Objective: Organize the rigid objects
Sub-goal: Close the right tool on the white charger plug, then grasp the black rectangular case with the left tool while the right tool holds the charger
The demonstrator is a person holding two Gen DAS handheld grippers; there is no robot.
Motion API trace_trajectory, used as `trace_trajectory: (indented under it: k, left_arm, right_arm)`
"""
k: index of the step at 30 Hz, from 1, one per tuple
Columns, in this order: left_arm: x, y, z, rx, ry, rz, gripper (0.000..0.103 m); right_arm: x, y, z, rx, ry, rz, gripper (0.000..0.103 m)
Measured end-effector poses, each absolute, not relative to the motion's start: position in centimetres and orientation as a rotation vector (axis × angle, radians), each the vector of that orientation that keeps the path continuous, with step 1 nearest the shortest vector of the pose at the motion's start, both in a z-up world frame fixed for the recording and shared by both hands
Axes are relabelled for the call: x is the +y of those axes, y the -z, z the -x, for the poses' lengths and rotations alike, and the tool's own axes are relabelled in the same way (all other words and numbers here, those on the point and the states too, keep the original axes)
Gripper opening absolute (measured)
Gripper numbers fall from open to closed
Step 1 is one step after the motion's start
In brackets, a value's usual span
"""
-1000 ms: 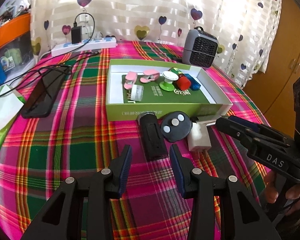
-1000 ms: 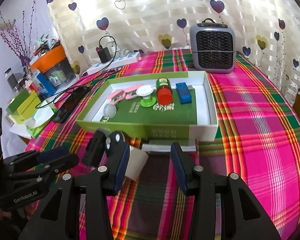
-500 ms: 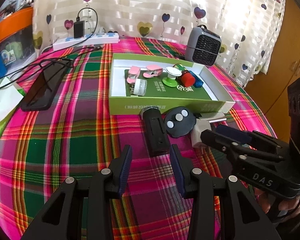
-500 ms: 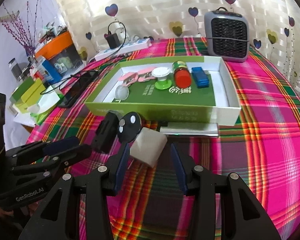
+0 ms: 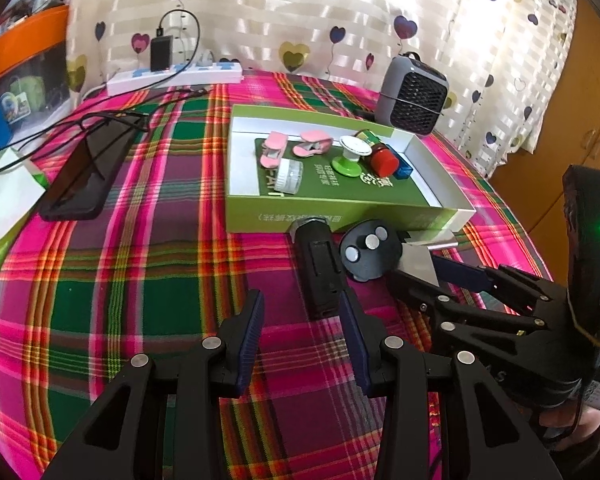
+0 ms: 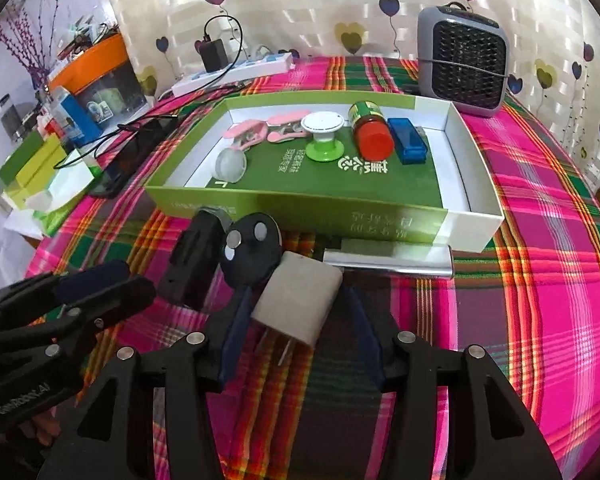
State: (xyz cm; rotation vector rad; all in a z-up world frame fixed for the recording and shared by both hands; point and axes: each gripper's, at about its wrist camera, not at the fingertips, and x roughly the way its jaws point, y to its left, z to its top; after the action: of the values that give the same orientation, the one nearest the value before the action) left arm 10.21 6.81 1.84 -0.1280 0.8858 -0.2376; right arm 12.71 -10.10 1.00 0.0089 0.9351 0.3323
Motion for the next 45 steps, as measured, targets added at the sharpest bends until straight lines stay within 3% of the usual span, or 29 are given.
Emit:
trace_trajectory:
  k: [16, 23, 45]
  left_arm:
    - [4.5, -1.6, -11.7, 0.909, 0.256, 0.077, 0.038]
    - [4.5, -1.1, -12.7, 0.924, 0.226, 0.076, 0.038]
    - [4.1, -0.5, -14.2, 0.919, 0.195, 0.066, 0.038]
  right_arm:
    - [-11.5, -1.0, -12.3, 0.927, -0.255, 0.041, 0.05]
    - [-12.7, -1.0, -12.3, 0.925, -0.238, 0.02, 0.035]
    - [-13.4, -1.0, -12.3, 0.918, -0.256, 0.015, 0.035]
